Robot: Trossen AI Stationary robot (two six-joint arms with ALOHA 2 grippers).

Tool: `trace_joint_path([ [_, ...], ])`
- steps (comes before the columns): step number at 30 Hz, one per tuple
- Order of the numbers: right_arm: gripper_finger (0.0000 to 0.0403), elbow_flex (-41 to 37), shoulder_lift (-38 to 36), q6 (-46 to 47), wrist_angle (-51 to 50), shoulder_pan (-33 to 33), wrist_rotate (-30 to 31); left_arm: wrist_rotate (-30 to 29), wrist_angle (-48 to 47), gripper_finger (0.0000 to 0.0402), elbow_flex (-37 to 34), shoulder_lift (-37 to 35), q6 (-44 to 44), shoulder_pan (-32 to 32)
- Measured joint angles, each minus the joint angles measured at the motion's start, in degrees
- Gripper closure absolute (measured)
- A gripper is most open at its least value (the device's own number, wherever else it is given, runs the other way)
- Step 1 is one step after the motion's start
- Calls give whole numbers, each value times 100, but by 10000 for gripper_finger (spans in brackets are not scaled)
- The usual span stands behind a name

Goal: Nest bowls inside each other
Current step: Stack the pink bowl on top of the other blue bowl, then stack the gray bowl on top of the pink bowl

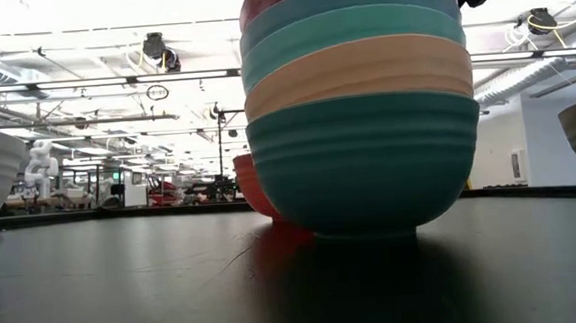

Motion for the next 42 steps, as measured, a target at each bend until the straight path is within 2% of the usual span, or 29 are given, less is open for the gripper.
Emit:
trace_joint_path([
  [12, 287, 0, 0, 0, 0, -1, 0, -42, -53, 233, -6, -2, -98, 0],
  [17, 287, 0, 0, -2, 2, 0, 1, 31, -378, 198, 292, -2, -50, 0],
  [27, 287, 0, 0, -40, -1, 0, 1, -73, -918, 183, 1412, -14, -101, 4],
  [30, 287, 0, 0, -22, -9, -1, 0, -494, -1397, 183, 1737, -9, -110, -26],
  [34, 287, 0, 0, -7, -144, 1, -4, -1053, -1607, 183, 1676, -350, -153, -98],
  [38, 287, 0, -2, -4, -249, -1, -5, -1690, -1522, 183, 1679, -814, -80, -242],
  [42, 287, 0, -4, -3, -196, 0, -4, -1837, -1149, 183, 1679, -1359, 31, -357],
])
